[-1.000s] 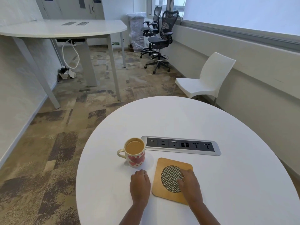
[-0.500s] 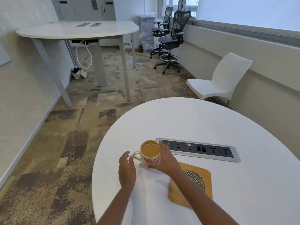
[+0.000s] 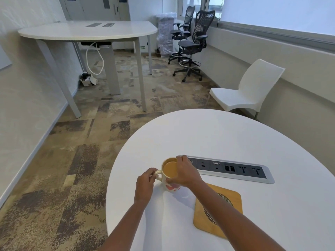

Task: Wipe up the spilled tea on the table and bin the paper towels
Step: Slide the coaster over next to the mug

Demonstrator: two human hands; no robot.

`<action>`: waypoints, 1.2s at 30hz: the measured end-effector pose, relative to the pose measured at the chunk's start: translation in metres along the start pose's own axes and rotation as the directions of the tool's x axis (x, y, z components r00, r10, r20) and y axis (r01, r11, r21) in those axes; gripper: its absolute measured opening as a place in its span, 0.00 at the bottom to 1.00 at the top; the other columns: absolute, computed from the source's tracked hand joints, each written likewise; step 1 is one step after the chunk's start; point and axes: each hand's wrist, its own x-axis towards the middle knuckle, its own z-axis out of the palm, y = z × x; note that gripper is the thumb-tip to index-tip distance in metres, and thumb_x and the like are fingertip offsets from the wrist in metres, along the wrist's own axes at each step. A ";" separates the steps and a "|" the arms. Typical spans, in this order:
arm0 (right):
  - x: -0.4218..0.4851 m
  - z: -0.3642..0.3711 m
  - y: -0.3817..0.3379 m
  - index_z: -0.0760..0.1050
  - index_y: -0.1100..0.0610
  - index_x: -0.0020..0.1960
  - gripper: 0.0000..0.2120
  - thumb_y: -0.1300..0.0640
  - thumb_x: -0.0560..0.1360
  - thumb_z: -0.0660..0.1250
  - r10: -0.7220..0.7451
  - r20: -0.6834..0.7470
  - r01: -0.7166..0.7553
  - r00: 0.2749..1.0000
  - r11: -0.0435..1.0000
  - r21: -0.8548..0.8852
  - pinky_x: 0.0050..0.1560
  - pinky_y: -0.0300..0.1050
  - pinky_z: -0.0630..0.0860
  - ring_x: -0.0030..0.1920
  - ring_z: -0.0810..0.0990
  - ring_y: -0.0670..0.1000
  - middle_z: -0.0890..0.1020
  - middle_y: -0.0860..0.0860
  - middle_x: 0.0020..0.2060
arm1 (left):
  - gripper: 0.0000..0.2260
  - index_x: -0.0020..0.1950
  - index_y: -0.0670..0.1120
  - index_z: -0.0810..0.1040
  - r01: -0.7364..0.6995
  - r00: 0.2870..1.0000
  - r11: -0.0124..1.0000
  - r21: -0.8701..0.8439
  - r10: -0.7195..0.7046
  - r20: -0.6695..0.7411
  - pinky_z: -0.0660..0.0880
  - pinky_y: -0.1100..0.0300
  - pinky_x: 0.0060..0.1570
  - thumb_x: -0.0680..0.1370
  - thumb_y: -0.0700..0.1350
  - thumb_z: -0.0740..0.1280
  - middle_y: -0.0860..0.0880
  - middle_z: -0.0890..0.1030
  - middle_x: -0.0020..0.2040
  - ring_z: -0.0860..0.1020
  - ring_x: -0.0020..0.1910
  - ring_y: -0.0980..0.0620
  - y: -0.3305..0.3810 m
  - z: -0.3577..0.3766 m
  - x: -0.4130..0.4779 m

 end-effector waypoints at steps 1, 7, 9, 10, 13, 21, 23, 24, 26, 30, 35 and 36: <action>0.001 -0.001 0.000 0.61 0.63 0.67 0.41 0.44 0.65 0.74 -0.004 0.002 0.004 1.000 1.000 0.000 0.60 0.49 0.73 0.65 0.68 0.56 0.66 0.57 0.64 | 0.11 0.50 0.37 0.78 -0.003 1.000 1.000 0.005 0.003 -0.007 0.76 0.50 0.49 0.75 0.28 0.59 0.42 0.82 0.44 0.77 0.43 0.44 0.000 0.001 0.000; 0.001 -0.005 0.004 0.62 0.63 0.66 0.41 0.45 0.63 0.76 -0.016 0.016 0.015 1.000 1.000 0.021 0.61 0.47 0.71 0.63 0.68 0.56 0.67 0.57 0.62 | 0.11 0.50 0.36 0.79 0.013 0.999 1.000 -0.002 -0.013 -0.053 0.72 0.56 0.45 0.75 0.27 0.60 0.41 0.82 0.43 0.76 0.41 0.46 0.001 0.005 -0.003; -0.002 -0.007 0.006 0.61 0.63 0.68 0.43 0.45 0.63 0.76 -0.020 0.014 0.020 1.000 0.999 0.031 0.63 0.47 0.70 0.64 0.68 0.56 0.67 0.57 0.63 | 0.10 0.50 0.36 0.79 0.002 0.998 1.000 0.001 -0.002 -0.067 0.72 0.57 0.45 0.75 0.28 0.60 0.42 0.82 0.42 0.76 0.41 0.47 0.005 0.006 -0.005; -0.003 -0.009 0.007 0.60 0.63 0.68 0.43 0.45 0.63 0.76 -0.022 0.010 0.021 1.000 0.999 0.040 0.64 0.47 0.70 0.64 0.68 0.56 0.66 0.57 0.64 | 0.10 0.50 0.36 0.79 -0.002 0.998 1.000 0.000 0.001 -0.070 0.72 0.58 0.44 0.75 0.28 0.60 0.43 0.81 0.41 0.76 0.40 0.47 0.008 0.006 -0.006; -0.010 -0.017 0.011 0.63 0.63 0.67 0.40 0.46 0.63 0.76 -0.018 -0.025 0.020 1.000 0.997 0.069 0.60 0.46 0.71 0.62 0.69 0.55 0.68 0.57 0.62 | 0.11 0.49 0.37 0.80 -0.001 0.998 1.000 -0.021 0.000 -0.067 0.71 0.59 0.44 0.75 0.28 0.60 0.45 0.79 0.39 0.75 0.39 0.48 0.018 0.008 -0.009; -0.038 -0.047 0.037 0.66 0.63 0.61 0.37 0.44 0.62 0.76 0.008 -0.091 -0.003 0.996 0.999 0.053 0.54 0.46 0.72 0.60 0.70 0.56 0.69 0.57 0.59 | 0.09 0.47 0.38 0.80 -0.047 0.999 0.998 -0.037 0.047 -0.018 0.75 0.51 0.46 0.75 0.29 0.62 0.44 0.78 0.37 0.74 0.38 0.46 0.053 0.026 -0.026; -0.047 -0.052 0.045 0.66 0.63 0.62 0.38 0.44 0.62 0.76 0.007 -0.095 -0.003 0.995 0.999 0.041 0.55 0.46 0.72 0.61 0.70 0.56 0.69 0.57 0.59 | 0.08 0.47 0.37 0.80 -0.058 0.998 0.997 -0.042 0.058 -0.008 0.76 0.47 0.47 0.75 0.30 0.62 0.44 0.78 0.37 0.73 0.38 0.46 0.059 0.034 -0.033; -0.051 -0.054 0.049 0.66 0.63 0.62 0.38 0.43 0.62 0.76 0.006 -0.095 -0.002 0.995 0.999 0.035 0.56 0.46 0.72 0.61 0.70 0.56 0.69 0.57 0.59 | 0.07 0.48 0.37 0.80 -0.059 0.998 0.997 -0.047 0.058 -0.006 0.76 0.47 0.48 0.75 0.31 0.63 0.44 0.78 0.37 0.73 0.38 0.46 0.062 0.038 -0.038; -0.061 -0.058 0.058 0.65 0.63 0.63 0.39 0.43 0.62 0.76 0.011 -0.094 -0.008 0.995 0.999 0.033 0.56 0.46 0.72 0.61 0.70 0.56 0.69 0.57 0.59 | 0.07 0.48 0.37 0.80 -0.055 0.998 0.997 -0.057 0.055 -0.005 0.77 0.46 0.48 0.76 0.31 0.63 0.44 0.78 0.37 0.73 0.39 0.46 0.067 0.047 -0.046; -0.080 -0.060 0.076 0.65 0.63 0.63 0.40 0.43 0.62 0.76 0.022 -0.072 -0.020 0.997 0.999 0.025 0.58 0.47 0.71 0.62 0.69 0.56 0.69 0.57 0.61 | 0.06 0.47 0.36 0.80 -0.049 0.999 0.998 -0.048 0.050 0.014 0.77 0.45 0.48 0.75 0.32 0.63 0.43 0.78 0.37 0.73 0.38 0.45 0.071 0.064 -0.062; -0.097 -0.059 0.095 0.65 0.61 0.62 0.38 0.44 0.61 0.76 0.033 -0.045 -0.033 0.998 0.999 0.005 0.55 0.45 0.72 0.60 0.69 0.54 0.69 0.56 0.60 | 0.07 0.46 0.36 0.80 -0.016 0.999 0.997 -0.079 0.018 0.031 0.77 0.44 0.48 0.75 0.30 0.63 0.44 0.77 0.36 0.72 0.38 0.47 0.072 0.085 -0.082; -0.099 -0.058 0.099 0.65 0.61 0.62 0.38 0.44 0.61 0.77 0.033 -0.038 -0.033 0.999 0.999 0.001 0.55 0.45 0.73 0.60 0.69 0.54 0.69 0.56 0.60 | 0.07 0.46 0.36 0.80 -0.008 0.999 0.996 -0.083 0.011 0.033 0.77 0.44 0.48 0.75 0.30 0.62 0.44 0.78 0.36 0.73 0.38 0.47 0.073 0.088 -0.085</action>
